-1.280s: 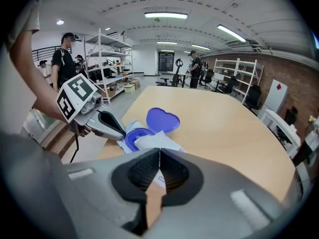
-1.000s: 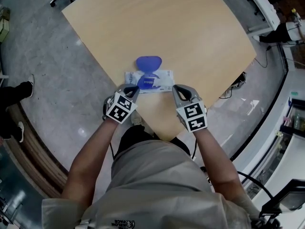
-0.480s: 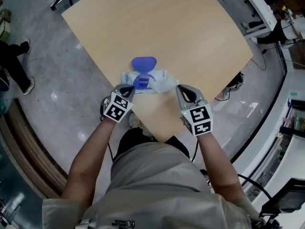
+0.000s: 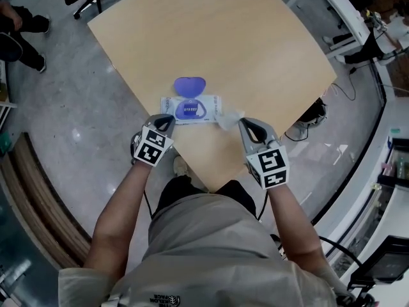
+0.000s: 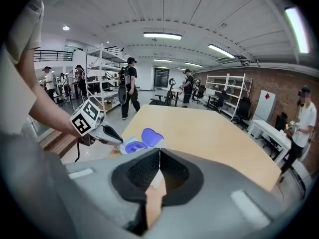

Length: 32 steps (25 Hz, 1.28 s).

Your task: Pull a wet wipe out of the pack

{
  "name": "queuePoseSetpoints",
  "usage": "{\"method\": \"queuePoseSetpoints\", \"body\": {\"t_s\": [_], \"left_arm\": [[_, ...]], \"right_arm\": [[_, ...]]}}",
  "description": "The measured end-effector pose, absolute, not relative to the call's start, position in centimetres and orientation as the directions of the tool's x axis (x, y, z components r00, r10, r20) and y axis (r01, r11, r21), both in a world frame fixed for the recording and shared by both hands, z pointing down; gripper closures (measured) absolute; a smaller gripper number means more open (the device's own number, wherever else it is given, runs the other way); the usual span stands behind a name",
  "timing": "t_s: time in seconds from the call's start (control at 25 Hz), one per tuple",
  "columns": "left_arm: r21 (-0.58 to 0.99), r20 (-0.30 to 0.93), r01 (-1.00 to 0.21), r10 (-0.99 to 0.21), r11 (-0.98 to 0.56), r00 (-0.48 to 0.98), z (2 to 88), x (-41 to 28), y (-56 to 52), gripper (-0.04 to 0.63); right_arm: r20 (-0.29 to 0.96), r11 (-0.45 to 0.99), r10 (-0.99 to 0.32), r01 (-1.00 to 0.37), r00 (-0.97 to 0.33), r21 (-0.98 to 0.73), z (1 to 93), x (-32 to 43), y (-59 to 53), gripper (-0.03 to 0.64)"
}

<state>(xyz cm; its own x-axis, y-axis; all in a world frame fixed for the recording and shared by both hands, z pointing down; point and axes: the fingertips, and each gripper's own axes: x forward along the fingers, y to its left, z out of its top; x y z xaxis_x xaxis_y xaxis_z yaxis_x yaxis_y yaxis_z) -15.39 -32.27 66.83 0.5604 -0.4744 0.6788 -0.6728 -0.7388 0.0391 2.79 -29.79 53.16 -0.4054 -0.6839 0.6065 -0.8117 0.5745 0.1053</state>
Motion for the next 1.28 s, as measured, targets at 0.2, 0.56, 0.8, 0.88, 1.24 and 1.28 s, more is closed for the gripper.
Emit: {"method": "queuePoseSetpoints", "body": {"t_s": [0.2, 0.56, 0.8, 0.88, 1.24, 1.28], "left_arm": [[0.021, 0.642, -0.713, -0.537, -0.701, 0.547, 63.8, -15.3, -30.3, 0.589], [0.014, 0.516, -0.75, -0.638, -0.661, 0.572, 54.5, -12.1, -21.9, 0.589], [0.109, 0.42, -0.819, -0.72, -0.564, 0.552, 48.2, -7.1, -15.8, 0.589], [0.093, 0.401, -0.833, -0.745, -0.545, 0.532, 46.7, -5.5, -13.6, 0.589], [0.042, 0.419, -0.892, -0.802, -0.451, 0.425, 43.9, -0.7, -2.2, 0.589], [0.055, 0.425, -0.896, -0.802, -0.441, 0.42, 43.9, -0.6, -1.2, 0.589]], "right_arm": [[0.573, 0.586, -0.692, -0.805, -0.438, 0.092, 51.8, 4.2, -28.0, 0.612], [0.486, 0.695, -0.644, -0.718, -0.59, 0.048, 47.9, 6.6, -23.9, 0.612], [0.454, 0.783, -0.572, -0.62, -0.683, 0.054, 44.6, 10.1, -20.0, 0.612], [0.438, 0.806, -0.552, -0.589, -0.709, 0.063, 43.9, 11.2, -18.4, 0.612], [0.388, 0.893, -0.433, -0.446, -0.813, 0.063, 41.7, 14.4, -12.0, 0.612], [0.384, 0.897, -0.426, -0.439, -0.819, 0.058, 41.4, 14.6, -11.3, 0.612]]}}
